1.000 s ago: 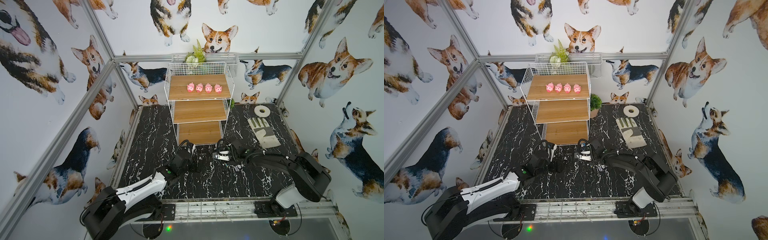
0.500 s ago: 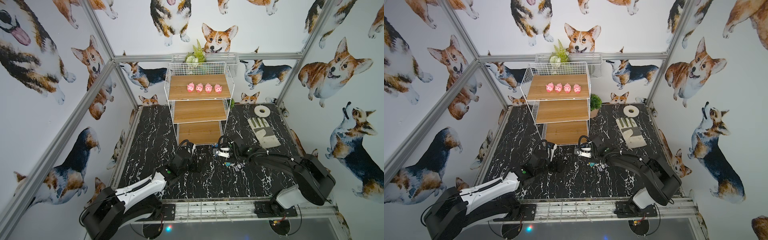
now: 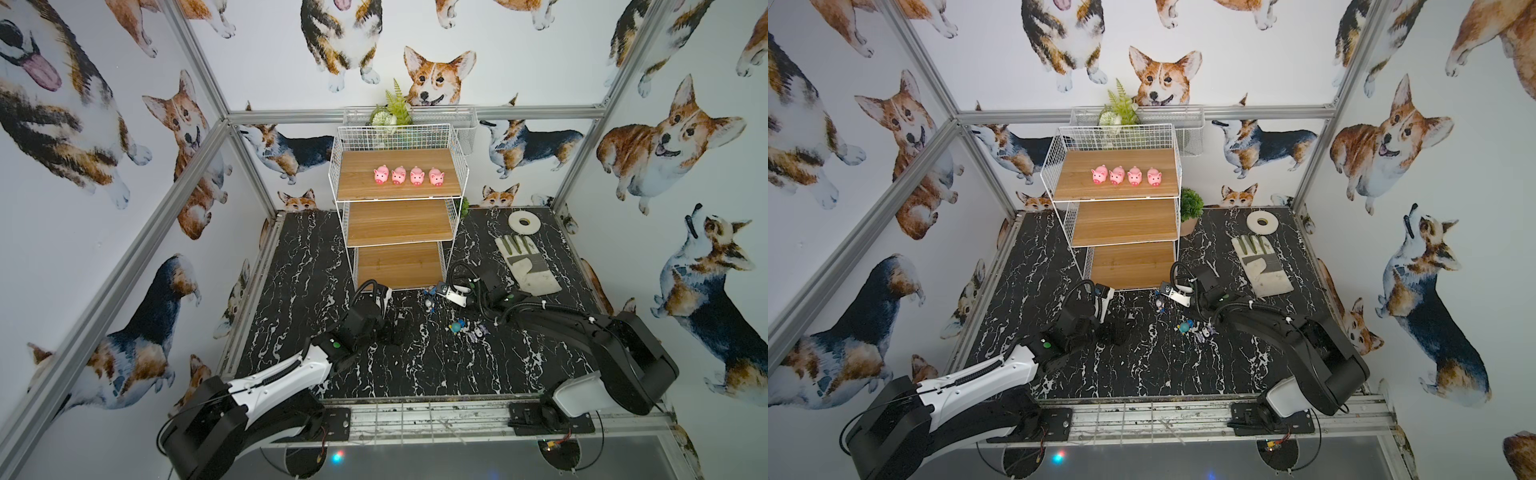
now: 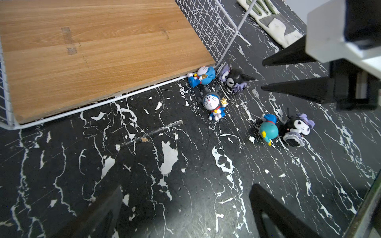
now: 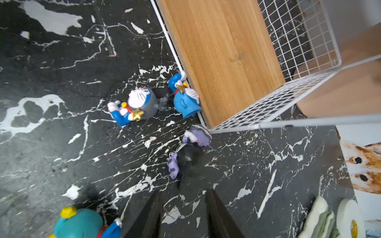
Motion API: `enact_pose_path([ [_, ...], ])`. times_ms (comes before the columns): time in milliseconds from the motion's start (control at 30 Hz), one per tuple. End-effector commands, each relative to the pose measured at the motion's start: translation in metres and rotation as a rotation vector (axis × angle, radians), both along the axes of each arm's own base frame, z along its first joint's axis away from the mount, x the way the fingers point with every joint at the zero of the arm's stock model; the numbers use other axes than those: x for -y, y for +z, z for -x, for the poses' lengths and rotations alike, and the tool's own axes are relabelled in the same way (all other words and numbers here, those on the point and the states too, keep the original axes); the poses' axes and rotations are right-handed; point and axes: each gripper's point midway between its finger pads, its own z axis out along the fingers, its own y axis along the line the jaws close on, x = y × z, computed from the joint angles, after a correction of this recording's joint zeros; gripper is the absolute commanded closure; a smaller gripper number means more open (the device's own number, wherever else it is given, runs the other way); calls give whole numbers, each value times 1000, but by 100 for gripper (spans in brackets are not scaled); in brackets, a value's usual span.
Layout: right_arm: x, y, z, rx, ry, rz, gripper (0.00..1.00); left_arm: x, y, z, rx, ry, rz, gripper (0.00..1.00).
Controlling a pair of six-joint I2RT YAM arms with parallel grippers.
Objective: Organize plastic toys on shelves
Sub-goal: Pick up the plastic toy at the center of the board.
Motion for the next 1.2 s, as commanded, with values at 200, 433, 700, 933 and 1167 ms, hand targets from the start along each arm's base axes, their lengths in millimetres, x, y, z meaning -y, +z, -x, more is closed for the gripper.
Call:
enact_pose_path([
  [200,-7,-8,-17,11,-25,-68,65,5,6,-3,15,-12,20,0],
  [433,-10,-14,-23,19,-12,-70,72,7,7,-3,14,-17,24,0],
  [700,-13,-11,-16,-11,9,-86,100,14,8,0,16,-59,44,0],
  [933,-9,15,6,-158,-55,-127,100,30,23,8,112,-140,46,0],
  [1167,-10,68,35,-434,-245,-238,100,63,61,28,463,-344,-156,0],
])
